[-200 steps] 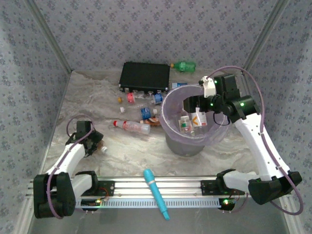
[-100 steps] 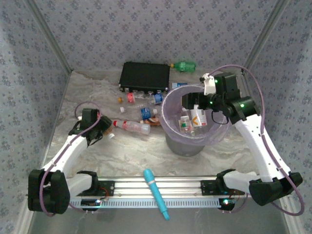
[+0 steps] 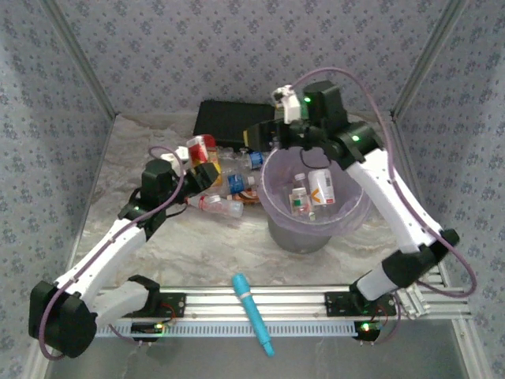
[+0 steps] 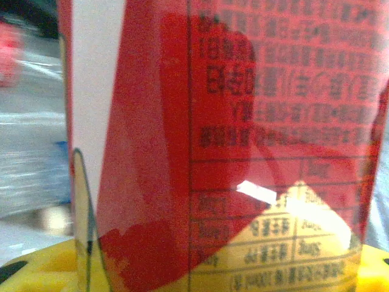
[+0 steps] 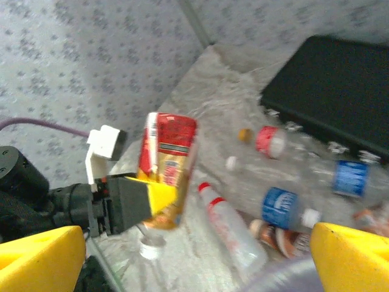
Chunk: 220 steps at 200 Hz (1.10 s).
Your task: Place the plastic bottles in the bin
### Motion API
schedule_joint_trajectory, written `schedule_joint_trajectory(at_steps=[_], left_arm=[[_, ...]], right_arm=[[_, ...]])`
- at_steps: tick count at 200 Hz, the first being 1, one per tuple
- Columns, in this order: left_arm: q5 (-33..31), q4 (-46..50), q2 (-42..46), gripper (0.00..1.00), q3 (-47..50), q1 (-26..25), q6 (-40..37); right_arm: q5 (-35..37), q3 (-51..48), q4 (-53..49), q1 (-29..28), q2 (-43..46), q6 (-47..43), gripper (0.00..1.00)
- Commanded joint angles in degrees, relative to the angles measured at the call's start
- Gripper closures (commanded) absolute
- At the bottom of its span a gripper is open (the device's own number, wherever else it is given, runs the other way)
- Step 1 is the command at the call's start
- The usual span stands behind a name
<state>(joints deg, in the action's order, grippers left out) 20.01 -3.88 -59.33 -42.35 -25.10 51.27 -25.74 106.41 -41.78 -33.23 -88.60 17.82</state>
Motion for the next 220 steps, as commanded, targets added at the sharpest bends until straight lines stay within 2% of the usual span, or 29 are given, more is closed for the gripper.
schedule_joint_trajectory(at_steps=[1, 39, 81, 136, 157, 170, 191, 204, 220], left_arm=[[12.0, -12.5, -1.3, 0.84, -2.3, -2.0, -2.0], [14.1, -13.2, -1.4, 0.85, -3.6, -4.4, -4.5], [13.5, -13.6, -2.0, 0.85, -4.4, -5.9, -4.9], [11.7, -12.8, -2.4, 0.86, -4.3, -6.4, -4.8], [9.7, -11.8, -1.6, 0.81, -3.9, -6.5, -5.3], [9.1, -11.2, -1.2, 0.73, -3.9, -6.5, -5.6], [8.8, -9.7, -0.7, 0.38, -4.3, -6.5, -6.4], [8.4, -8.0, -0.4, 0.22, -4.6, -6.5, -6.9], [6.7, -4.6, 0.6, 0.08, -4.7, -6.5, -8.1]], right_arm=[[-7.1, 5.1, 0.5, -1.4, -5.3, 1.7, 0.04], [-9.4, 10.5, -1.7, -2.5, -12.6, 1.7, 0.01], [-10.9, 10.1, -1.1, -4.1, -15.1, 2.4, 0.02], [-11.9, 8.3, 0.4, -4.7, -15.6, 3.5, 0.20], [-11.4, 8.1, 0.6, -4.8, -15.6, 3.6, 0.27], [-10.9, 8.2, 0.7, -4.8, -15.6, 3.5, 0.30], [-10.3, 9.4, 0.5, -4.6, -15.7, 3.1, 0.33], [-9.9, 10.8, 0.0, -4.4, -16.0, 2.5, 0.34], [-9.3, 13.7, -1.6, -3.9, -16.4, 1.4, 0.34]])
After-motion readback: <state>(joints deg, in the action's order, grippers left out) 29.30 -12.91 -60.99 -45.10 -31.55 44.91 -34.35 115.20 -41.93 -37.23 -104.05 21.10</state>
